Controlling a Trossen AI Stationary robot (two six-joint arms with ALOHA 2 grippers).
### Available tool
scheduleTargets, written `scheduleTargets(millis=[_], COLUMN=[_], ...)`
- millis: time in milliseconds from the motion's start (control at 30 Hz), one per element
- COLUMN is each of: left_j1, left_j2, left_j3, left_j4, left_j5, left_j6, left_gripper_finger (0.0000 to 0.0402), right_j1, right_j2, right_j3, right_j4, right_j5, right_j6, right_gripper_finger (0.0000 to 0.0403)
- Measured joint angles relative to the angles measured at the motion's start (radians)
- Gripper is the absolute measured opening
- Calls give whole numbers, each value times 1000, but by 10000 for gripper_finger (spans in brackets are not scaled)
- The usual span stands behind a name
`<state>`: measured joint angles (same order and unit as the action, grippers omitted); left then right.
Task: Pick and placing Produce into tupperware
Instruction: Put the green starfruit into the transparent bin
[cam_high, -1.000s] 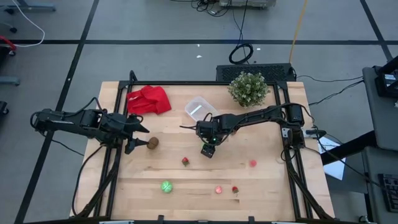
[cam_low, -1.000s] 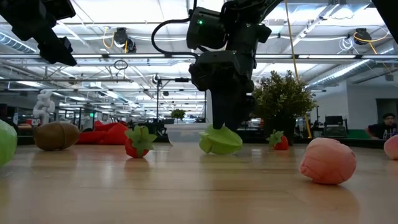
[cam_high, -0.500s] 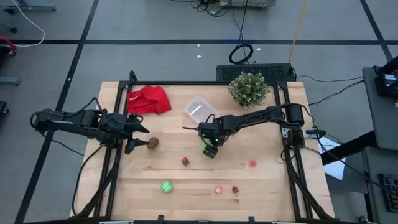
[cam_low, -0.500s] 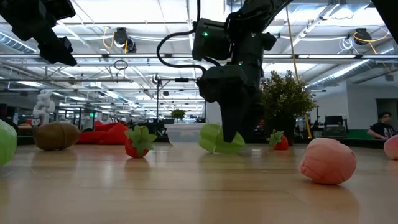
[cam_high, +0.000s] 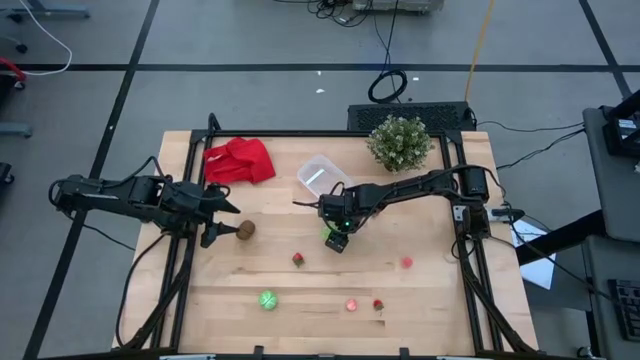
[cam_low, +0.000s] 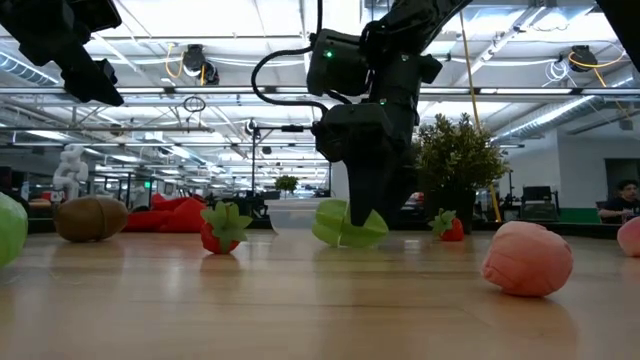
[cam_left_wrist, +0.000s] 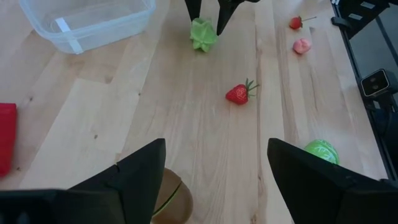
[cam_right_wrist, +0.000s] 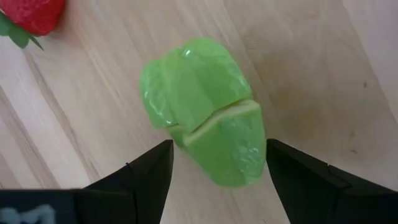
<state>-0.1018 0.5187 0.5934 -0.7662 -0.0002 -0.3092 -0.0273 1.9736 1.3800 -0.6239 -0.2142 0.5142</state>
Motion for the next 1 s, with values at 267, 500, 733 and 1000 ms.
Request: scheduleTargets(millis=[267, 500, 733, 1000], left_j1=[0, 0, 0, 0], left_j2=[0, 0, 0, 0], left_j3=[0, 0, 0, 0], left_j4=[0, 0, 4, 6], left_j5=[0, 0, 0, 0], left_j6=[0, -1, -2, -2], left_gripper_finger=[285, 285, 285, 285], right_j1=[0, 0, 0, -31], right_j2=[-4, -44, -50, -50], right_j3=[0, 0, 0, 0], right_j4=[13, 23, 48, 59], right_j5=[-1, -3, -39, -45], right_j6=[-3, -27, -67, -90], right_gripper_finger=[247, 247, 247, 247])
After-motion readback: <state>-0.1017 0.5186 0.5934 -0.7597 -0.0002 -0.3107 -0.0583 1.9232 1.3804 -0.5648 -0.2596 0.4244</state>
